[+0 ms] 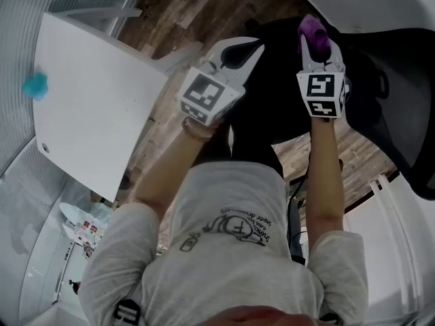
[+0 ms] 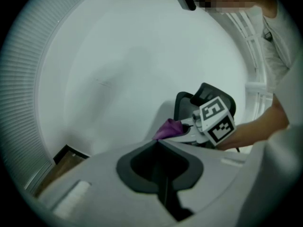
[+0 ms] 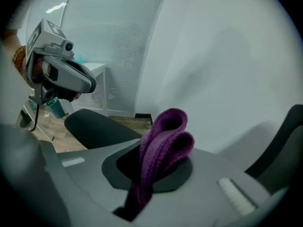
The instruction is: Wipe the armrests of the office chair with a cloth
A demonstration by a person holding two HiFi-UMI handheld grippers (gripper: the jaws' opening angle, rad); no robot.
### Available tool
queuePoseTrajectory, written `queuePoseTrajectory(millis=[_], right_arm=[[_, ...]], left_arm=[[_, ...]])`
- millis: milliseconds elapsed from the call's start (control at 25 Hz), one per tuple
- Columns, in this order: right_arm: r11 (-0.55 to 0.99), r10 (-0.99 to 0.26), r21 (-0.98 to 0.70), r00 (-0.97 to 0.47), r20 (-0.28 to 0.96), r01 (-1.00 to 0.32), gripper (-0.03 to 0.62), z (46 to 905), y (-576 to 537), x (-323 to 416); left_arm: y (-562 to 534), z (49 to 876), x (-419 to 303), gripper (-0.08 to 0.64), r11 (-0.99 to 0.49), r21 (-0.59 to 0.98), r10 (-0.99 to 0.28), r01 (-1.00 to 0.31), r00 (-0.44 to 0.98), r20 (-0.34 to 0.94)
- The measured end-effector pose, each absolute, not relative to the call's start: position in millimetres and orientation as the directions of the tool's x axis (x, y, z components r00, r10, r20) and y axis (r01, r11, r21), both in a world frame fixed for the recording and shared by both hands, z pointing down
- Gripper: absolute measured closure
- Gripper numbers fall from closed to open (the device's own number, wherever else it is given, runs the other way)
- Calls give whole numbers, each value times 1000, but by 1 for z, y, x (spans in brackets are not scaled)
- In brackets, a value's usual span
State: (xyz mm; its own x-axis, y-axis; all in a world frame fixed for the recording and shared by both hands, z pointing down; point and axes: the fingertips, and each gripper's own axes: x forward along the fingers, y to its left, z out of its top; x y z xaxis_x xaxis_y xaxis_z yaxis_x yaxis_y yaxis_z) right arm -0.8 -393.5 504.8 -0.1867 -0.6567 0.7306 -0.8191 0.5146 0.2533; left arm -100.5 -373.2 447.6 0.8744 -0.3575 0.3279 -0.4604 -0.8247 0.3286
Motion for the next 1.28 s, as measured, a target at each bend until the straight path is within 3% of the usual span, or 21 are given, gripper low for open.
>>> queuePoseTrajectory(millis=[400,1280], right_arm=[[458,-676,7,-344,651,-889,565,529,-411,-14],[541,-611,-63,-443,656,-839,565,534,-369,-86]], left_arm=[[-386,464,-109,558,-810,355,-350,-466,871,344],[-383,467,-147,558,-780,351,-398,-518,843,361]])
